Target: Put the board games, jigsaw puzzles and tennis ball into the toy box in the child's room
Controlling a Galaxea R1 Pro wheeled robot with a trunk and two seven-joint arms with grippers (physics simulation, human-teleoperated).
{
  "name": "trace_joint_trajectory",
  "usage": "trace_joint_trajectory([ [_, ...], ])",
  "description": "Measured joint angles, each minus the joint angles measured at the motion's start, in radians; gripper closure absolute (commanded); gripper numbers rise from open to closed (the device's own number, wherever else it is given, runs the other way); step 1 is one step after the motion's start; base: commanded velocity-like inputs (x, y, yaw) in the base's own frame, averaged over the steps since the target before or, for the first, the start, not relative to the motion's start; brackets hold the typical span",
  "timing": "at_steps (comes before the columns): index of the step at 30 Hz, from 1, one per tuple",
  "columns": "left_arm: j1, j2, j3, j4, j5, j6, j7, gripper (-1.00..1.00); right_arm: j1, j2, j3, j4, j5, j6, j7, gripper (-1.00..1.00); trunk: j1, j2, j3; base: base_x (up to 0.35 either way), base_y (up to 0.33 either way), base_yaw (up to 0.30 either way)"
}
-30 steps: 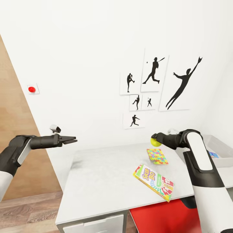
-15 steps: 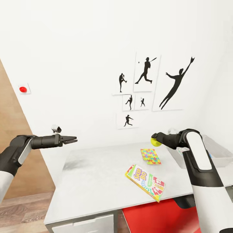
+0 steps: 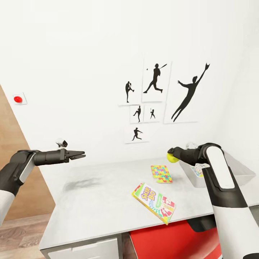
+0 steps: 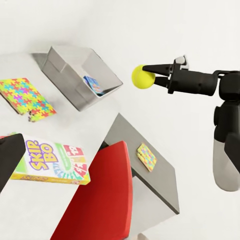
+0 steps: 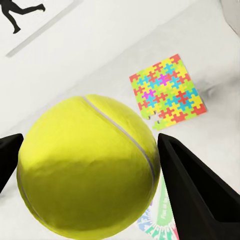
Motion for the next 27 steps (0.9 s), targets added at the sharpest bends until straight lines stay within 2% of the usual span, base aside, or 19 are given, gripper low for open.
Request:
trace_joint_trajectory([
  [8, 0.000, 0.002, 0.019, 0.000, 0.000, -0.001, -0.003, -1.00, -0.001, 0.000, 0.000, 0.002, -0.002, 0.000, 0.001, 1.00, 0.000, 0.000, 0.000, 0.000, -0.001, 0.000],
  [15, 0.000, 0.002, 0.022, 0.000, 0.000, -0.002, -0.004, -1.00, -0.003, 0.002, 0.001, 0.003, -0.002, -0.004, 0.000, 1.00, 0.000, 0.000, 0.000, -0.001, -0.017, 0.000],
  [27, 0.000, 0.002, 0.022, 0.000, 0.001, -0.002, -0.006, -1.00, -0.003, 0.001, 0.004, 0.003, -0.001, -0.004, -0.001, 1.00, 0.000, 0.000, 0.000, -0.077, -0.160, 0.000],
])
